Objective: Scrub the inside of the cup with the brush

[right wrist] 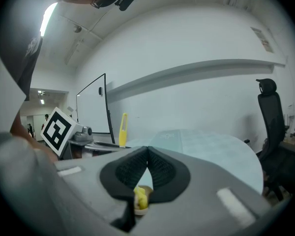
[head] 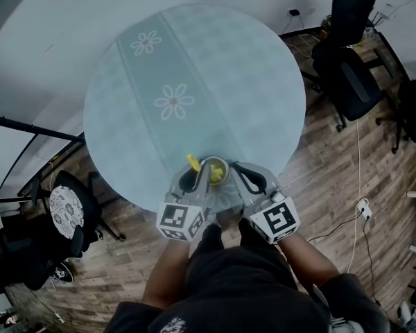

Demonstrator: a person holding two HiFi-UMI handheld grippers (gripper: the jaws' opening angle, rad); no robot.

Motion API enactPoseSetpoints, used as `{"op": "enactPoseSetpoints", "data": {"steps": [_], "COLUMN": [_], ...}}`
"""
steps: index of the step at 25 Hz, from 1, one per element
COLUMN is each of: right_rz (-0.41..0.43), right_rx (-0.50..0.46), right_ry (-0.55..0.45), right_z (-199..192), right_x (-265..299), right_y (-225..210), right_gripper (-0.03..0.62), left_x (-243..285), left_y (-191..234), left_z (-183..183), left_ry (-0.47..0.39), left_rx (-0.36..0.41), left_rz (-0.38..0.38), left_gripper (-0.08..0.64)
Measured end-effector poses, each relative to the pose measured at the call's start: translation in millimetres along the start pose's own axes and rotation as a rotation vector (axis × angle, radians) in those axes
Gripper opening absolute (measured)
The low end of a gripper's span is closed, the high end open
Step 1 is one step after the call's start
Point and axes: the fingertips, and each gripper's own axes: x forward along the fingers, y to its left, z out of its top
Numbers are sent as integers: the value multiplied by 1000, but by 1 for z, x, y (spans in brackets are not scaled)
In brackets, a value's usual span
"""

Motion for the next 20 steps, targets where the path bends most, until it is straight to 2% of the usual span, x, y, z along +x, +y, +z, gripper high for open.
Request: {"op": "enactPoseSetpoints", "data": {"steps": [14, 20], "right_rz": [4, -53], "right_rx": [-26, -38], "right_ry": [-2, 5], "right_z": [4, 9], "right_x": [-11, -16], "right_y": [12, 9], "right_gripper": [2, 2], "left_x": [-21, -28], "left_y": [1, -6], "left_z": [3, 17], "left_ry": [-13, -55], "left_rx": [26, 55], "left_rz": [36, 54], "left_gripper": [37, 37]}}
